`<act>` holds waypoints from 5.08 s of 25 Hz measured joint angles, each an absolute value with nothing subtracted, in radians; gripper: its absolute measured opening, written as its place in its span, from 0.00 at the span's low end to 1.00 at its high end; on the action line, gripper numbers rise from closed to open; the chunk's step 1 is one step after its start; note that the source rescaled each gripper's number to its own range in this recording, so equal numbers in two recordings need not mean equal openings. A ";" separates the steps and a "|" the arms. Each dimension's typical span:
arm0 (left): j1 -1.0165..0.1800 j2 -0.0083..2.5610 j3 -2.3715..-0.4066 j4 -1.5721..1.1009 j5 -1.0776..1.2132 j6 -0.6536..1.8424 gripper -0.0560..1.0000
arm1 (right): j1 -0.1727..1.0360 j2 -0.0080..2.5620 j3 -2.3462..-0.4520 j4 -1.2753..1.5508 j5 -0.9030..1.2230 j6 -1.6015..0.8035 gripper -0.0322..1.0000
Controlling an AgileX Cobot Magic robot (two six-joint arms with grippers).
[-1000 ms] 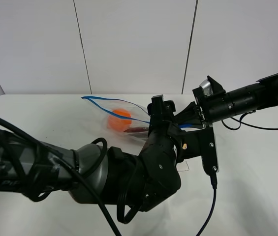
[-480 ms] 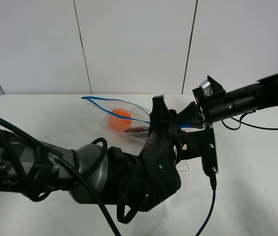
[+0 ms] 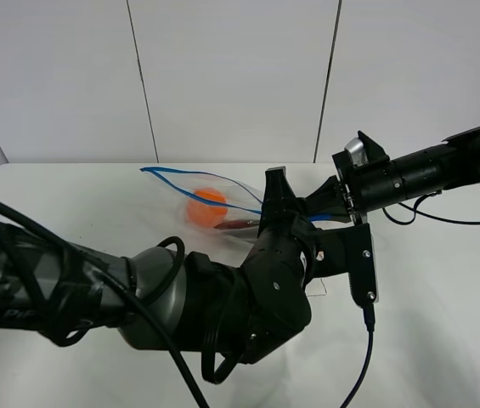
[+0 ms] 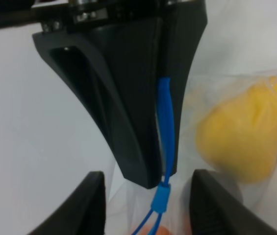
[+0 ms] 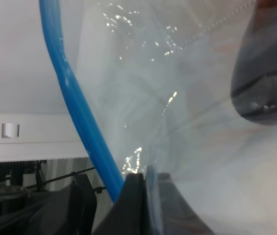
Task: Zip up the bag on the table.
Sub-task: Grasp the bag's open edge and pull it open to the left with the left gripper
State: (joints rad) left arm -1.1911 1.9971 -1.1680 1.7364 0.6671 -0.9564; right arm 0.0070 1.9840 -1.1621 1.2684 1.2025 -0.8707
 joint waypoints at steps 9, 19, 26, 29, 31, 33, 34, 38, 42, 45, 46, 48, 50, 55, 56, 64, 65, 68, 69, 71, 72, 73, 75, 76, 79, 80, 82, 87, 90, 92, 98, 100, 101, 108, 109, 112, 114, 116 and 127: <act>-1.191 1.997 -1.168 1.736 0.659 -0.956 0.25 | 0.007 1.984 -1.162 1.268 1.202 -0.871 0.03; -1.191 1.997 -1.168 1.736 0.649 -0.952 0.21 | 0.007 1.984 -1.162 1.268 1.202 -0.872 0.03; -1.191 1.997 -1.168 1.736 0.647 -0.938 0.18 | 0.007 1.984 -1.162 1.268 1.202 -0.872 0.03; -1.191 1.997 -1.168 1.736 0.645 -0.938 0.18 | 0.007 1.984 -1.162 1.268 1.202 -0.872 0.03; -1.190 1.997 -1.168 1.736 0.645 -0.938 0.18 | 0.007 1.984 -1.162 1.268 1.202 -0.872 0.03; -1.190 1.997 -1.168 1.736 0.645 -0.938 0.18 | 0.007 1.984 -1.162 1.268 1.202 -0.872 0.03; -1.190 1.997 -1.168 1.736 0.645 -0.938 0.18 | 0.007 1.984 -1.162 1.268 1.202 -0.872 0.03; -1.190 1.997 -1.168 1.736 0.645 -0.938 0.18 | 0.007 1.984 -1.162 1.268 1.202 -0.872 0.03; -1.190 1.997 -1.168 1.737 0.644 -0.938 0.16 | 0.007 1.984 -1.162 1.268 1.202 -0.872 0.03; -1.190 1.997 -1.168 1.737 0.643 -0.938 0.07 | 0.007 1.984 -1.162 1.272 1.202 -0.872 0.03; -1.190 1.997 -1.168 1.737 0.643 -0.938 0.06 | 0.007 1.984 -1.162 1.273 1.202 -0.872 0.03; -1.190 1.997 -1.168 1.736 0.643 -0.938 0.05 | 0.007 1.984 -1.162 1.274 1.202 -0.872 0.03; -1.190 1.997 -1.168 1.736 0.643 -0.938 0.05 | 0.007 1.984 -1.162 1.274 1.202 -0.873 0.03; -1.190 1.997 -1.168 1.736 0.643 -0.934 0.05 | 0.007 1.984 -1.162 1.274 1.202 -0.873 0.03; -1.190 1.997 -1.168 1.736 0.644 -0.930 0.05 | 0.007 1.984 -1.162 1.274 1.202 -0.873 0.03; -1.190 1.997 -1.169 1.678 0.668 -0.814 0.05 | 0.007 1.984 -1.162 1.273 1.202 -0.873 0.03; -1.190 1.997 -1.169 1.674 0.669 -0.806 0.05 | 0.007 1.984 -1.162 1.272 1.202 -0.873 0.03; -1.190 1.997 -1.169 1.668 0.671 -0.799 0.05 | 0.007 1.984 -1.162 1.268 1.202 -0.873 0.03; -1.189 1.997 -1.169 1.668 0.673 -0.799 0.05 | 0.007 1.984 -1.162 1.268 1.202 -0.873 0.03; -1.187 1.997 -1.167 1.667 0.683 -0.798 0.05 | 0.007 1.984 -1.162 1.268 1.202 -0.873 0.03; -1.185 1.997 -1.164 1.667 0.691 -0.794 0.05 | 0.007 1.984 -1.162 1.268 1.201 -0.873 0.03; -1.180 1.995 -1.157 1.662 0.692 -0.788 0.05 | 0.007 1.984 -1.162 1.268 1.199 -0.873 0.03; -1.170 1.983 -1.137 1.653 0.692 -0.776 0.05 | 0.007 1.984 -1.162 1.265 1.198 -0.873 0.03; -1.164 1.973 -1.125 1.652 0.692 -0.773 0.05 | 0.007 1.984 -1.162 1.263 1.198 -0.873 0.03; -1.147 1.951 -1.091 1.645 0.692 -0.771 0.05 | 0.007 1.984 -1.162 1.260 1.200 -0.873 0.03; -1.140 1.944 -1.080 1.643 0.693 -0.770 0.05 | 0.007 1.984 -1.162 1.259 1.200 -0.873 0.03; -1.129 1.929 -1.062 1.641 0.694 -0.770 0.05 | 0.007 1.984 -1.162 1.259 1.200 -0.873 0.03; -1.089 1.895 -1.024 1.637 0.695 -0.760 0.05 | 0.007 1.984 -1.162 1.256 1.202 -0.873 0.03; -1.062 1.879 -0.996 1.632 0.695 -0.752 0.05 | 0.007 1.984 -1.162 1.249 1.202 -0.873 0.03; -1.046 1.868 -0.978 1.625 0.695 -0.751 0.05 | 0.007 1.984 -1.162 1.247 1.202 -0.873 0.03; -1.001 1.825 -0.904 1.619 0.694 -0.747 0.05 | 0.007 1.984 -1.162 1.244 1.202 -0.873 0.03; -0.983 1.812 -0.874 1.619 0.694 -0.747 0.05 | 0.007 1.984 -1.162 1.244 1.202 -0.873 0.03; -0.971 1.807 -0.858 1.620 0.694 -0.747 0.05 | 0.007 1.984 -1.162 1.243 1.202 -0.873 0.03; -0.916 1.790 -0.799 1.619 0.694 -0.747 0.05 | 0.007 1.984 -1.162 1.241 1.203 -0.873 0.03; -0.909 1.789 -0.798 1.618 0.694 -0.747 0.05 | 0.007 1.984 -1.162 1.241 1.203 -0.873 0.03; -0.893 1.785 -0.798 1.616 0.694 -0.747 0.05 | 0.007 1.984 -1.162 1.241 1.203 -0.873 0.03; -0.881 1.785 -0.798 1.616 0.694 -0.747 0.05 | 0.007 1.984 -1.162 1.241 1.203 -0.873 0.03; -0.867 1.785 -0.797 1.616 0.694 -0.747 0.05 | 0.007 1.984 -1.162 1.241 1.203 -0.873 0.03; -0.805 1.785 -0.750 1.613 0.694 -0.747 0.05 | 0.007 1.984 -1.162 1.239 1.203 -0.873 0.03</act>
State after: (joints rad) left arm -0.8051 1.7855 -0.7503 1.6132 0.6943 -0.7474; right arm 0.0070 1.9840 -1.1621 1.2389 1.2030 -0.8726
